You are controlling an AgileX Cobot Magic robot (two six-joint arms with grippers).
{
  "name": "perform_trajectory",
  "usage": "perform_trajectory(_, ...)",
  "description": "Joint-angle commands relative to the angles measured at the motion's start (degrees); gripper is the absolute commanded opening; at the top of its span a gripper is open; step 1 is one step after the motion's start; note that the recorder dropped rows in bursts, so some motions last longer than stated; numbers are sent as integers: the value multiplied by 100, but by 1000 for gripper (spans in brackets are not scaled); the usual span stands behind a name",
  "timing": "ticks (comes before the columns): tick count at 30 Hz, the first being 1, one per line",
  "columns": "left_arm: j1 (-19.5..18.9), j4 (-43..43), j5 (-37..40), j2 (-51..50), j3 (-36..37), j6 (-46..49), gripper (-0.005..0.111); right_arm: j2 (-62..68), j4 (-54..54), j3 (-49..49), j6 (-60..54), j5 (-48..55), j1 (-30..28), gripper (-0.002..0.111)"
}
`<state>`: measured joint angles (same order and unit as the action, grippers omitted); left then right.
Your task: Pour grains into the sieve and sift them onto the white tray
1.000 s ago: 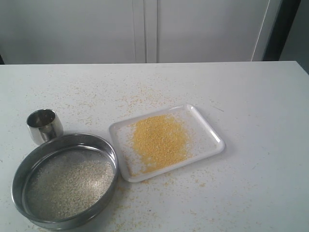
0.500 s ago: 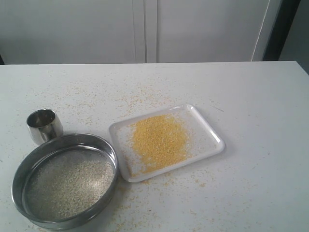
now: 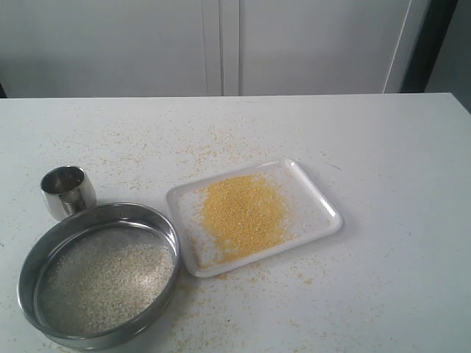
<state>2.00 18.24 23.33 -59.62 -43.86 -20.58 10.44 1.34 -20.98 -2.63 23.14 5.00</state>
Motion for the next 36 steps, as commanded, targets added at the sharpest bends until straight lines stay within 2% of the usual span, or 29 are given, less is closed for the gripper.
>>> perform_trajectory(1,-12,27,24,38,44,-16,1,-309,31,546,42,-527,-46,0)
perform_trajectory(15,-12,27,24,38,44,-16,1,-1044,31,2056,330,-909,-46,0)
perform_trajectory(30,-12,27,24,38,44,-16,1,-1044,-7,2098,312,-533,-46,0)
perform_trajectory(36,-12,27,24,38,44,-16,1,-1044,-7,2098,-487,-520,-46,0)
